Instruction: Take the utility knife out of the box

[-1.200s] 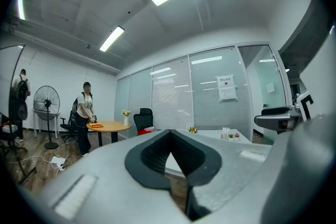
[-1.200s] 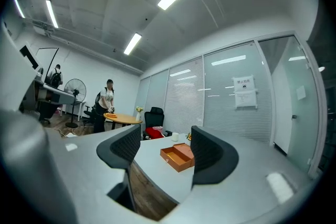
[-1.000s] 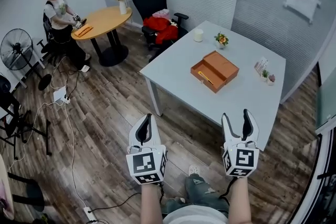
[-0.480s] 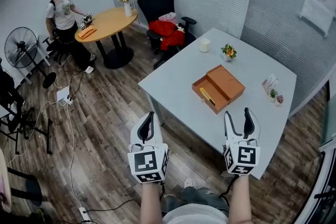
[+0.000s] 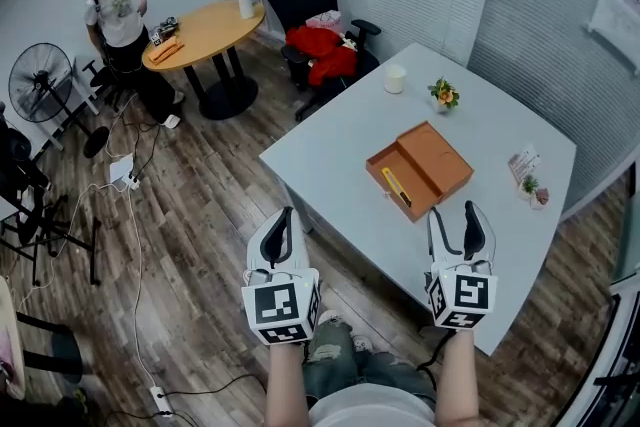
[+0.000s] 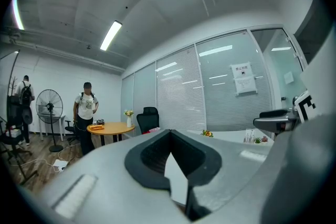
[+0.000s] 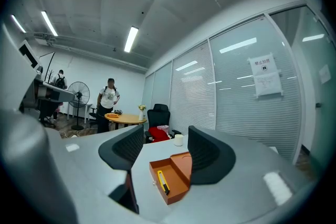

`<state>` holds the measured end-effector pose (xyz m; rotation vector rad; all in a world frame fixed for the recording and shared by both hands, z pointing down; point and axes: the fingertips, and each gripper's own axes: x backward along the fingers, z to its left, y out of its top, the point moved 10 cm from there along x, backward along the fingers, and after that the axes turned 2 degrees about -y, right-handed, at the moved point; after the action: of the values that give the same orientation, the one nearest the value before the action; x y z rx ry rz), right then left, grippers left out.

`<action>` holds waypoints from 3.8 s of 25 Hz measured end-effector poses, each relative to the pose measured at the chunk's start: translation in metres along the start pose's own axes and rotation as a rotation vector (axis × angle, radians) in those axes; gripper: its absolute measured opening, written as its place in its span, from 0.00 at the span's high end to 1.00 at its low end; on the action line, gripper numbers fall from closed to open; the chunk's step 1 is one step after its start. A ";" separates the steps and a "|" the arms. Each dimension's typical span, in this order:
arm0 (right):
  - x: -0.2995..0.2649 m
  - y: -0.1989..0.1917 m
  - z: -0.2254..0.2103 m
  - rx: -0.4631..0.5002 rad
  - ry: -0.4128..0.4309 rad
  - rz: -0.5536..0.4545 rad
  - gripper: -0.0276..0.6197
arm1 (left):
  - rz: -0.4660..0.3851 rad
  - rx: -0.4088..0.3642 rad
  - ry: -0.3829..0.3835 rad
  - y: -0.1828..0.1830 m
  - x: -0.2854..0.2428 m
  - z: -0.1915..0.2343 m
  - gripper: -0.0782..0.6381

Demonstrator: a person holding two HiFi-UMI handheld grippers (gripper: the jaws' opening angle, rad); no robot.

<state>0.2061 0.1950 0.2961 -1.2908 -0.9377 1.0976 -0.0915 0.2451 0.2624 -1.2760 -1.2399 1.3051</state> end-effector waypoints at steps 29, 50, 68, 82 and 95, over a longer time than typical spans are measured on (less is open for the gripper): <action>-0.198 -0.013 -0.008 0.011 -0.134 0.096 0.52 | 0.045 0.012 -0.177 -0.007 -0.239 0.060 0.89; -0.262 -0.044 -0.014 -0.003 -0.159 0.247 0.55 | 0.137 0.016 -0.270 -0.038 -0.330 0.072 0.89; -0.287 -0.095 -0.033 0.054 0.070 0.490 0.58 | 0.294 0.052 -0.251 -0.084 -0.343 0.040 0.89; -0.297 -0.136 -0.026 0.076 0.253 0.673 0.59 | 0.377 0.075 -0.248 -0.113 -0.346 0.027 0.89; -0.299 -0.180 -0.016 0.083 0.342 0.886 0.59 | 0.434 0.072 -0.260 -0.135 -0.345 0.022 0.89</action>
<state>0.1642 -0.0906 0.4923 -1.8089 -0.0215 1.4781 -0.0986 -0.0867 0.4274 -1.4059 -1.1107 1.8582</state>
